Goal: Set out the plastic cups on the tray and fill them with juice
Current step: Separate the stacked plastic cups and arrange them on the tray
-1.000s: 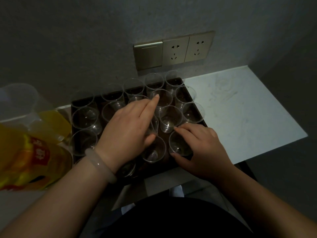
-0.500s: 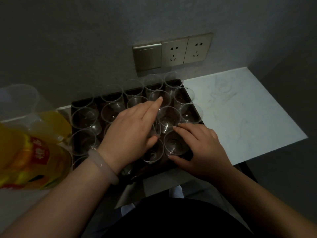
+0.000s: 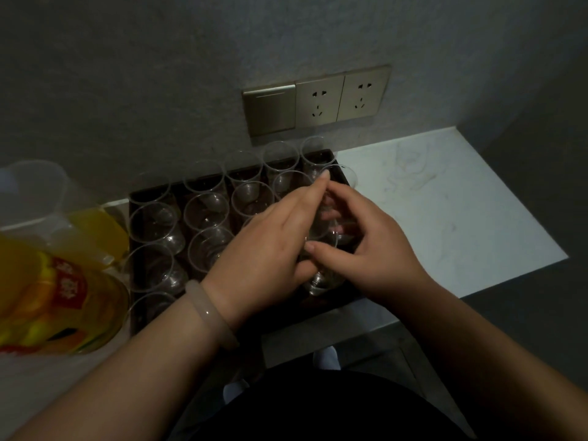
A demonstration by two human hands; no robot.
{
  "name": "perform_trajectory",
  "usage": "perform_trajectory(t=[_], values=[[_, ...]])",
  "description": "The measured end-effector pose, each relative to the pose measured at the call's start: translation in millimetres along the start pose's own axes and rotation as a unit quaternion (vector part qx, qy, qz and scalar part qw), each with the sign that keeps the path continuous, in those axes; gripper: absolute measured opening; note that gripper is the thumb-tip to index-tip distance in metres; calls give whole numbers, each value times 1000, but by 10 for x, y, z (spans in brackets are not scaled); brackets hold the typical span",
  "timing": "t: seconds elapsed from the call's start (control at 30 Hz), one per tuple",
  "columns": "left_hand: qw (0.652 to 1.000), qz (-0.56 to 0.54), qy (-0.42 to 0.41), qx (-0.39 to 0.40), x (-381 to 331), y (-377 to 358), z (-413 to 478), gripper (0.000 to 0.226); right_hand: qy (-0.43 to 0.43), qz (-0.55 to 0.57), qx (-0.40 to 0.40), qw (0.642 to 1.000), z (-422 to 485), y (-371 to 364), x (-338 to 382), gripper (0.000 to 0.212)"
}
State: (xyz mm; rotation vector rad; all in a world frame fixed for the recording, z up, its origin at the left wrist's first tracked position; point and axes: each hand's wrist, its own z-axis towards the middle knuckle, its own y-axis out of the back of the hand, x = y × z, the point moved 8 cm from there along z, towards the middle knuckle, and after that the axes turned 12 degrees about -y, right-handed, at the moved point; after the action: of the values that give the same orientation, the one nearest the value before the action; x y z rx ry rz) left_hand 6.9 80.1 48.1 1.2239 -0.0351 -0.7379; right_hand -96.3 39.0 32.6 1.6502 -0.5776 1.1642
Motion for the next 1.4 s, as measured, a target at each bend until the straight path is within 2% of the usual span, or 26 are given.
perform_trajectory(t=[0.13,0.33,0.47,0.77,0.93,1.4], values=[[999,38,11,31,44,-49,3,101,-6,-32,-75,997,-4,216,-35,61],[991,113,18,64,168,-114,-13,69,27,-133,-139,981,-88,555,9,54],[989,123,17,84,219,-191,-22,60,22,-188,-131,973,-136,581,-31,56],[986,128,19,101,240,-269,-59,55,18,-254,-100,962,-135,448,-270,59],[986,117,25,114,276,-311,-104,55,48,-303,-91,947,-138,337,-440,55],[986,132,31,92,265,-206,-149,55,54,-345,-66,935,-176,144,-654,59]])
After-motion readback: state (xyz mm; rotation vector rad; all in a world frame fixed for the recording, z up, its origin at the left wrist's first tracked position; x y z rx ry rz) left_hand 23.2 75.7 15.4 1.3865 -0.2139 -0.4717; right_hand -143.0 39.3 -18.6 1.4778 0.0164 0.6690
